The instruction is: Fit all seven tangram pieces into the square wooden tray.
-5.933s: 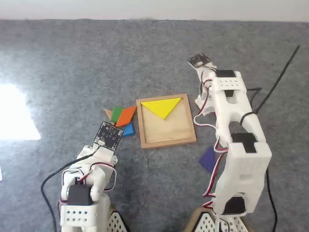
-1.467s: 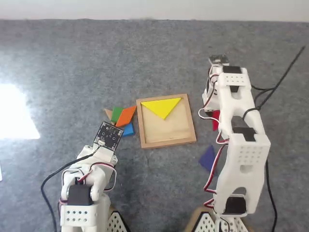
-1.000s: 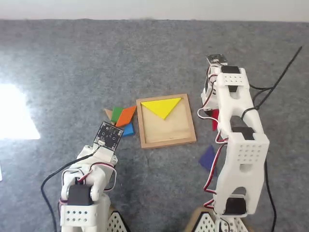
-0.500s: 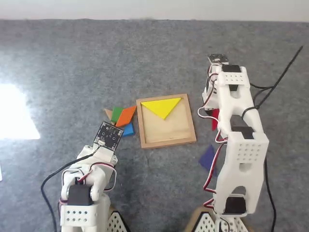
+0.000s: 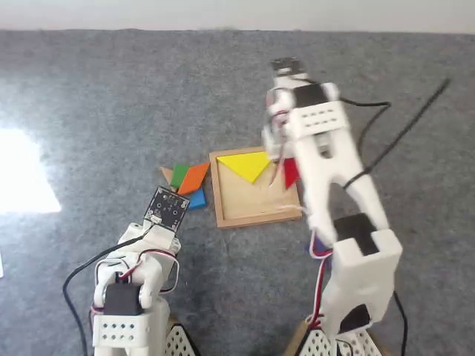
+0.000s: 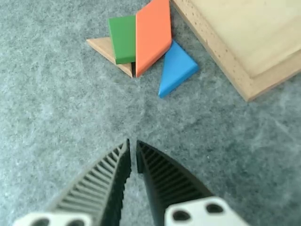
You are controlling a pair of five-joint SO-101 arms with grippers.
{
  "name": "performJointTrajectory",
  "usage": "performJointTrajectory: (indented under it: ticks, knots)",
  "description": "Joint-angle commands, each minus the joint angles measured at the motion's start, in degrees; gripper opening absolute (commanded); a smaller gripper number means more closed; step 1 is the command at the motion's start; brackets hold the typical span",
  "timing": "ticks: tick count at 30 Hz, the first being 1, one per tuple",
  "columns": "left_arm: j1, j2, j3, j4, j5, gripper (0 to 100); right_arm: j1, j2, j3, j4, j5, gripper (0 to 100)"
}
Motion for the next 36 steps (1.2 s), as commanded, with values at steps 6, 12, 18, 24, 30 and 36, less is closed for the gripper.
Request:
performJointTrajectory:
  ticks: [6, 12, 18, 24, 30, 36]
  knots:
    - [-0.3, 0.4, -0.5, 0.4, 0.4, 2, -12.5, 5.0, -2.5, -5.2, -6.9, 24.8]
    - [-0.3, 0.4, -0.5, 0.4, 0.4, 2, -16.3, 7.0, -4.5, -7.3, -10.6, 24.8]
    - [-0.3, 0.4, -0.5, 0.4, 0.4, 2, -19.7, 11.3, -4.6, -11.3, -10.8, 24.8]
    - [-0.3, 0.4, -0.5, 0.4, 0.4, 2, -19.6, 15.0, -4.6, -13.8, -10.7, 25.1]
    - [-0.3, 0.4, -0.5, 0.4, 0.4, 2, -20.0, 15.1, -4.6, -14.3, -10.8, 25.2]
    - [-0.3, 0.4, -0.5, 0.4, 0.4, 2, -20.1, 15.0, -4.6, -12.9, -10.5, 25.3]
